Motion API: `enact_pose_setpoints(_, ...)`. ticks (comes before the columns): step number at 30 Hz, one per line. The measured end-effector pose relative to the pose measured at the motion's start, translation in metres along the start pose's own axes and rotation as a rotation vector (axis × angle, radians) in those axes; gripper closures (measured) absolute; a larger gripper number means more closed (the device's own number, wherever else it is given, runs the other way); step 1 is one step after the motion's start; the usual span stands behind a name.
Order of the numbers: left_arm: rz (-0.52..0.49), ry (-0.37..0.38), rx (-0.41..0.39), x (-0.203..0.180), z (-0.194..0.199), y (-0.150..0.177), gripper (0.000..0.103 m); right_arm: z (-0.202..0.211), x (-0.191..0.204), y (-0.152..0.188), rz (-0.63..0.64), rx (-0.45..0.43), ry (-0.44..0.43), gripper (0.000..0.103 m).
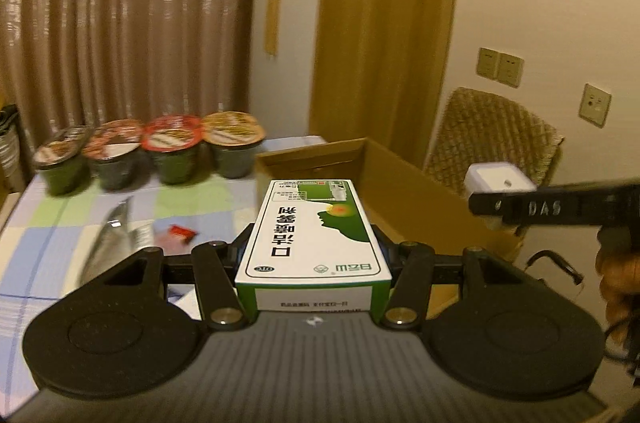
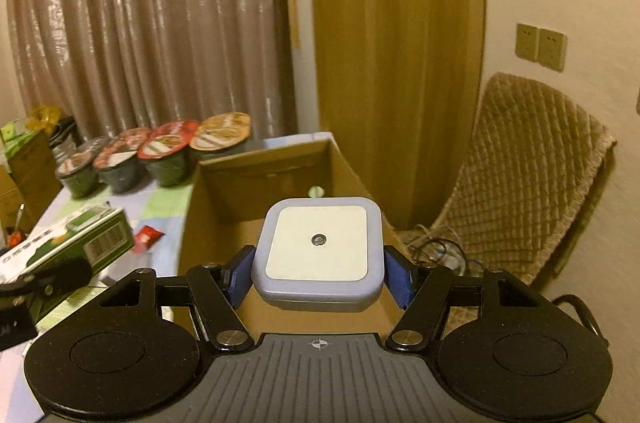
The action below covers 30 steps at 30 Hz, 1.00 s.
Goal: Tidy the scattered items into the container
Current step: 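Lift the green box with the left tool while the right tool carries the night-light to the cardboard box, then open the left tool over the cardboard box while the right tool releases the night-light inside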
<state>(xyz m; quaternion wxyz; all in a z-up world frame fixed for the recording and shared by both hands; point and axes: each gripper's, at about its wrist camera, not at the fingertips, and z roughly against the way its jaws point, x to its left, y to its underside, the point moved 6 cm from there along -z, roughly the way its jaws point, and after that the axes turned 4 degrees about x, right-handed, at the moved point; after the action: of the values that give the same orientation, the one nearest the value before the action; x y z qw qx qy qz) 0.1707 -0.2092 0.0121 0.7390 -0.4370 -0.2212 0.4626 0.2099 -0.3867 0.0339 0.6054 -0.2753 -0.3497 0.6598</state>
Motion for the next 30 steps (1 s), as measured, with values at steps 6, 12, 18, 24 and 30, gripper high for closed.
enact_pose_setpoints(6, -0.011, 0.037, 0.011, -0.027, -0.03, -0.007, 0.052, -0.007, -0.02, 0.009, -0.016, 0.021, 0.004, 0.034)
enact_pose_setpoints(12, -0.027, 0.061, 0.041, -0.047, -0.054, -0.003, 0.052, -0.019, -0.037, 0.017, -0.036, 0.044, 0.003, 0.034)
enact_pose_setpoints(18, -0.028, 0.077, 0.063, -0.061, -0.072, 0.002, 0.052, -0.028, -0.051, 0.018, -0.049, 0.057, 0.003, 0.034)
enact_pose_setpoints(24, -0.028, 0.085, 0.075, -0.067, -0.089, 0.002, 0.052, -0.032, -0.058, 0.018, -0.053, 0.065, 0.001, 0.034)
enact_pose_setpoints(30, -0.025, 0.08, 0.088, -0.063, -0.1, 0.004, 0.052, -0.036, -0.06, 0.017, -0.053, 0.072, -0.007, 0.034)
